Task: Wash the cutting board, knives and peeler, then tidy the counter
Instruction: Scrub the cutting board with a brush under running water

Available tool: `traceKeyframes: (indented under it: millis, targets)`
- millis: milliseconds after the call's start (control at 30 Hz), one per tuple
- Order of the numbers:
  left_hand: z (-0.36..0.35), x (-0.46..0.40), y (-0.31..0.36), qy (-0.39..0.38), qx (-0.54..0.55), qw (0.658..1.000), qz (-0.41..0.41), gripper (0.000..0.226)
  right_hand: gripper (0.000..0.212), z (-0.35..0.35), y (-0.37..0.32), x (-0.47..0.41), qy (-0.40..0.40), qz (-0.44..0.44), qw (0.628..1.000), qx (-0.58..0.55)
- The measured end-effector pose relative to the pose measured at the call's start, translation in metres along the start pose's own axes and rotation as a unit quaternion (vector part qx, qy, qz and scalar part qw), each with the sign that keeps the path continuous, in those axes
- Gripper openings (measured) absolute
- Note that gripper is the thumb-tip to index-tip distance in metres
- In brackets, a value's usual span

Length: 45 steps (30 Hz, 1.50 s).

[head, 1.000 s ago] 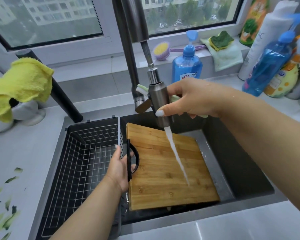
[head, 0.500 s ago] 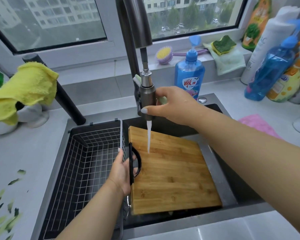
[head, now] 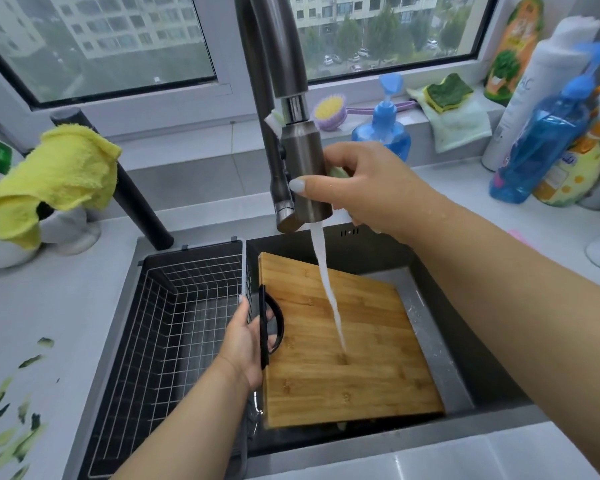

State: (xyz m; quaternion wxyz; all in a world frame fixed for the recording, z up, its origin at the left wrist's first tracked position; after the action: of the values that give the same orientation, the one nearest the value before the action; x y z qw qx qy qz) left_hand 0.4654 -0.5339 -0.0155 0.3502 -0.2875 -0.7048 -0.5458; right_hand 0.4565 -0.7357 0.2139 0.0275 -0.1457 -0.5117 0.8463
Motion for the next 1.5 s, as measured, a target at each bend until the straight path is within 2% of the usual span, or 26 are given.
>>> traceKeyframes:
  millis: [500, 567, 667, 833, 933, 1067, 1167, 1267, 1400, 1500]
  targets:
    - [0.001, -0.003, -0.002, -0.006, 0.011, 1.000, 0.007, 0.072, 0.029, -0.007, -0.007, -0.016, 0.044, 0.037, 0.998, 0.013]
    - [0.000, -0.002, -0.002, -0.007, 0.011, 1.000, 0.009, 0.073, 0.039, -0.005, -0.008, -0.016, 0.046, 0.030, 0.998, 0.007]
    - [0.001, -0.002, -0.002, -0.009, 0.010, 1.000, 0.012, 0.075, 0.058, -0.003, -0.002, -0.011, -0.017, -0.031, 0.999, 0.020]
    - [0.000, 0.000, 0.000, -0.007, -0.001, 1.000, 0.010, 0.074, 0.060, -0.007, 0.027, 0.003, -0.135, -0.128, 0.980, 0.064]
    - [0.001, -0.001, 0.000, -0.011, -0.007, 1.000, 0.012, 0.072, 0.046, -0.011, 0.044, 0.010, -0.138, -0.143, 0.976, 0.089]
    - [0.001, -0.004, -0.001, -0.002, -0.012, 1.000, 0.010, 0.067, 0.016, -0.013, 0.043, 0.006, -0.074, -0.106, 0.990, 0.046]
    - [0.001, -0.004, -0.001, -0.002, -0.011, 1.000, 0.007, 0.064, 0.012, -0.008, 0.039, 0.002, -0.047, -0.088, 0.995, 0.012]
    - [-0.001, 0.000, 0.000, 0.007, -0.041, 0.999, -0.008, 0.058, 0.008, -0.009, 0.057, 0.007, -0.094, -0.120, 0.987, 0.041]
    - [-0.007, 0.002, -0.004, 0.064, -0.125, 0.989, -0.036, 0.053, 0.016, -0.030, 0.107, 0.033, -0.165, -0.203, 0.958, 0.120]
    - [-0.012, 0.005, -0.006, 0.095, -0.142, 0.983, -0.065, 0.050, 0.045, -0.061, 0.138, 0.071, -0.192, -0.275, 0.937, 0.100]
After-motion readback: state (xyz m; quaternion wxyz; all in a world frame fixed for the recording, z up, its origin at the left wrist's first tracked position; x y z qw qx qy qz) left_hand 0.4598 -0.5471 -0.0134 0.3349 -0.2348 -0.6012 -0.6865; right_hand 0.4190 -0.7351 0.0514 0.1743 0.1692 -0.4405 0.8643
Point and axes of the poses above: each hand's wrist, its own x-axis away from the middle knuckle, its own z-axis out of the back of the hand, y = z × x, the point moved 1 cm from there along -x, towards the middle knuckle, and after that the axes turned 15 degrees about y, right-handed, at the moved point
